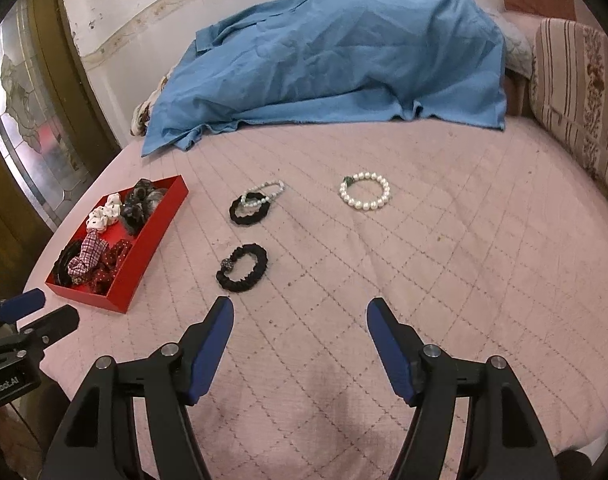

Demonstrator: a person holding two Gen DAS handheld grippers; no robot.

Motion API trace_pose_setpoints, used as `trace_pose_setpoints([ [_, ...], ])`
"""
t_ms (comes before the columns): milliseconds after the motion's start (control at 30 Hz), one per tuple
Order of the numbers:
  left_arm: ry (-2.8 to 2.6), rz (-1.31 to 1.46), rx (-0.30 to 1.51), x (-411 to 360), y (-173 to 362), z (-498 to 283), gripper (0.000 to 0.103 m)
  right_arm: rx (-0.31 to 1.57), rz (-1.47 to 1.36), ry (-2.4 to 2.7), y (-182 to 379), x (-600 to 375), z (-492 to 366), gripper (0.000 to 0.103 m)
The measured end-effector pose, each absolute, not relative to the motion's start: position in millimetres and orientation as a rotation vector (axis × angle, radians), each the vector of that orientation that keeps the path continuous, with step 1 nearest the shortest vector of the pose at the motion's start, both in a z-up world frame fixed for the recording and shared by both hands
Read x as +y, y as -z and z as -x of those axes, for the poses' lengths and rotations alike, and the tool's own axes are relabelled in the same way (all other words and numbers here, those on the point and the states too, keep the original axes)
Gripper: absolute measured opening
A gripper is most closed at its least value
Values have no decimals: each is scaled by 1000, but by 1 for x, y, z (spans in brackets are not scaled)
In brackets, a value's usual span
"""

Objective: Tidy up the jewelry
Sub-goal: 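Move both open tools back toward the remaining bracelets and hair ties, then grasp the pearl bracelet with the right tool while the left grasps the black beaded bracelet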

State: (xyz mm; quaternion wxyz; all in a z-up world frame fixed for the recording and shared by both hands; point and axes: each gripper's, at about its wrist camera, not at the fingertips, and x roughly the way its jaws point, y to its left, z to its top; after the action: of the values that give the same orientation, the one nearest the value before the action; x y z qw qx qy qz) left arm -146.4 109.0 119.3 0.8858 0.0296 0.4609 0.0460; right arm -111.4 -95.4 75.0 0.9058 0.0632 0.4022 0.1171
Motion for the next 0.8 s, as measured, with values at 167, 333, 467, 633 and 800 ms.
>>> trace_pose_setpoints([
  [167,-75,-65,981,102,-111,136,69,850,-136,-241,-66,-103,105,74],
  [333,-24,-48,989,93,-106,120,69,880,-179,-243,-55,-120,92,74],
  [467,43,8,1003,83,-99,93,69,906,-215,-222,-49,-140,73,74],
  [633,136,55,1012,66,-76,53,68,925,-241,-216,-43,-157,42,74],
  [800,162,78,1034,62,-54,24,51,932,-209,-208,-37,-159,4,65],
])
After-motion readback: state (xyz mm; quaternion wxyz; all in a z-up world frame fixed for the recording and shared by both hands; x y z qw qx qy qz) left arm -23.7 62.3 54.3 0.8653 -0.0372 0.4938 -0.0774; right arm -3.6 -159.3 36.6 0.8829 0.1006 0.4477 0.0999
